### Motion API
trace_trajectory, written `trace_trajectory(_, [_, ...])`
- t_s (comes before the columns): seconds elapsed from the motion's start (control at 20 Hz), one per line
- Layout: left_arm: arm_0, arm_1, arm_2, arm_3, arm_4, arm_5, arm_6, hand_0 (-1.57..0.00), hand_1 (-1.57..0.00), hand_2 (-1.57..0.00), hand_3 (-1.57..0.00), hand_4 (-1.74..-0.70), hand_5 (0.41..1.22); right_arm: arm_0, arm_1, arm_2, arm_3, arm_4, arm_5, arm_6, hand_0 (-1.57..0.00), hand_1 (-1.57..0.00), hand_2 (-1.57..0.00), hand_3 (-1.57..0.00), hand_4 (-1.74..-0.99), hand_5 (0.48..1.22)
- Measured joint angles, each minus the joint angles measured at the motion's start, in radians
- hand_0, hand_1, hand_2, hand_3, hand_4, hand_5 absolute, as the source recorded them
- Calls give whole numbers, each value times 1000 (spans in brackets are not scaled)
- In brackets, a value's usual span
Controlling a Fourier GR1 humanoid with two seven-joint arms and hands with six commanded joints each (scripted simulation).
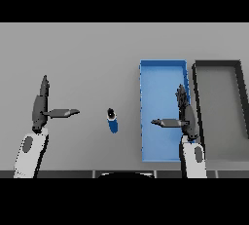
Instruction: Pick up the blue pipe and place it into the blue bin.
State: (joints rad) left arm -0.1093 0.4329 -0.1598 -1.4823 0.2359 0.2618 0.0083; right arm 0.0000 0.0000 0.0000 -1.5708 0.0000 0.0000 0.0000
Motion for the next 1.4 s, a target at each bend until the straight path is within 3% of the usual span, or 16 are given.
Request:
trace_trajectory(0.3, [11, -23, -29, -34, -23, 25, -1, 1, 1, 1, 1, -967, 594, 15, -26, -18, -3, -20, 20, -8, 1, 1, 1, 1, -1210, 594])
trace_trajectory(0.35, [14, 47, -64, -33, -30, -88, -39, 1, 1, 1, 1, -969, 595, 32, -100, 16, -26, 58, 44, -79, 1, 1, 1, 1, -1206, 592])
trace_trajectory(0.45, [10, 142, -77, -28, -14, -227, -79, 1, 1, 1, 1, -971, 596, 67, -161, 63, -74, 142, 63, -117, 1, 1, 1, 1, -1195, 588])
trace_trajectory(0.8, [53, 203, -123, -95, -8, -346, -147, 1, 1, 1, 1, -977, 583, 73, -184, 95, -109, 190, 72, -71, 1, 1, 1, 1, -1187, 579])
trace_trajectory(0.9, [83, 224, -159, -151, -4, -394, -146, 1, 1, 1, 1, -989, 566, 90, -190, 86, -118, 171, 81, -90, 1, 1, 1, 1, -1200, 580])
trace_trajectory(1.15, [94, 233, -272, -260, -43, -437, 17, 1, 1, 1, 1, -1047, 483, 66, -182, 78, -117, 145, 87, -72, 1, 1, 1, 1, -1228, 573])
trace_trajectory(1.25, [80, 209, -312, -264, -65, -449, 46, 1, 1, 1, 1, -1075, 472, 72, -179, 83, -120, 151, 85, -70, 1, 1, 1, 1, -1219, 572])
trace_trajectory(1.4, [69, 169, -368, -254, -110, -464, 39, 1, 1, 1, 1, -1107, 463, 78, -185, 86, -132, 150, 94, -66, 1, 1, 1, 1, -1212, 570])
